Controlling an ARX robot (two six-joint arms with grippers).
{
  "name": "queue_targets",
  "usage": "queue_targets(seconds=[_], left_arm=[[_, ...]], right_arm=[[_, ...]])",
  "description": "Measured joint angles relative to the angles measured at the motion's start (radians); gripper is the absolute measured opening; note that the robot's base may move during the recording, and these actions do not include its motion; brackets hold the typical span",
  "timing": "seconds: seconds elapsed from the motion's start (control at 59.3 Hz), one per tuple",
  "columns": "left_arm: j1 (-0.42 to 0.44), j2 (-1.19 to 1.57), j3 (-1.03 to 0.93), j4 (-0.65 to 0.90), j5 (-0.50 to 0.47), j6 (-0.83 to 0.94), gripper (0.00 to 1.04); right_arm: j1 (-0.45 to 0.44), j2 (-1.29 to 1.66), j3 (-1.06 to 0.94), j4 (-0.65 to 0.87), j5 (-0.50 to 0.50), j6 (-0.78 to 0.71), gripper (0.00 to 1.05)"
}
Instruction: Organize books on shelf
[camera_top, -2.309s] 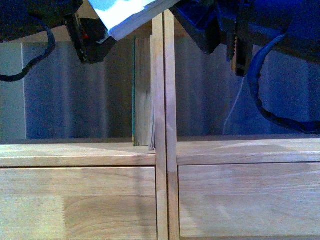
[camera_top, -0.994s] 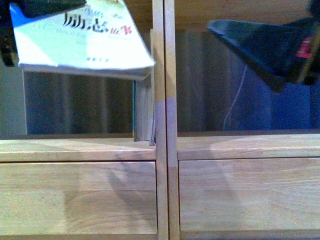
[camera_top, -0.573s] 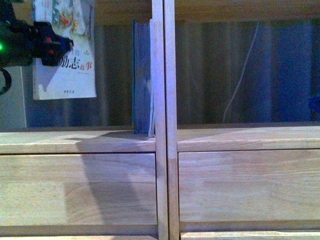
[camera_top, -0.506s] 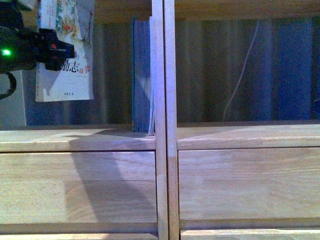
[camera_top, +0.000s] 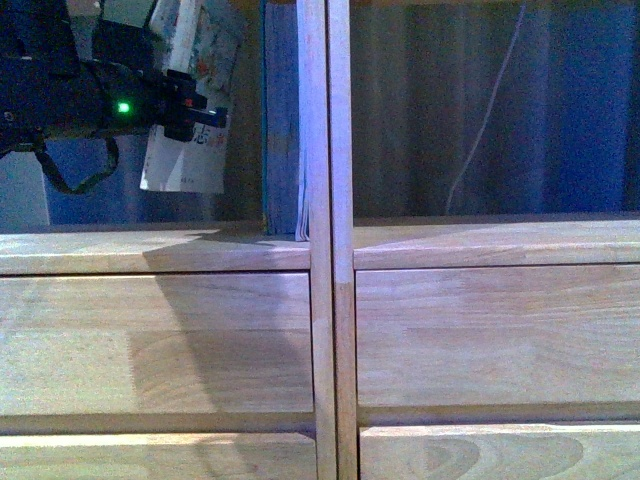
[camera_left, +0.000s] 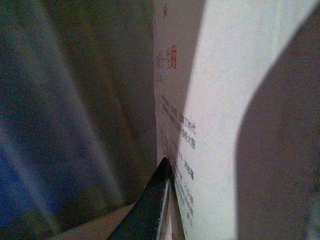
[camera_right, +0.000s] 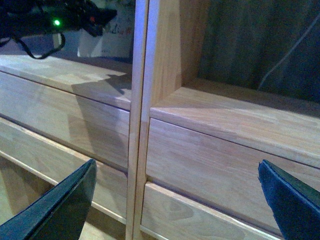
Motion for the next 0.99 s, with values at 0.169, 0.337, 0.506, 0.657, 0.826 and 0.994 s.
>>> queue_targets(seconds=[0.169,0.337,0.506,0.657,0.826,0.994], left_arm=[[-0.007,0.064,0.014,-0.028,-0.049,0.045,0.17],[-0.006,0.074,0.014,-0.035,-0.04,0.064,0.38],[-0.011,0.074,0.006,-0.014,-0.027,0.069,0.64],[-0.015,0.074,0.004,0.02,-0.03,0.071,0.87],[-0.018,0.073,0.005,0.047,-0.04,0.068,0.97],[-0.018,0.065,-0.001,0.047,-0.047,0.043,0.97]], right_arm=[[0.009,-0.099,-0.019,-0.047,0.03,0.014,0.98],[0.01,-0.113,-0.021,-0.052,0.032,0.018,0.98],[0.01,-0.113,-0.021,-0.053,0.035,0.018,0.98],[0.01,-0.113,-0.021,-0.053,0.036,0.018,0.98],[0.01,-0.113,-0.021,-0.053,0.035,0.019,0.98],[0.01,-0.113,-0.021,-0.053,0.035,0.019,0.98]])
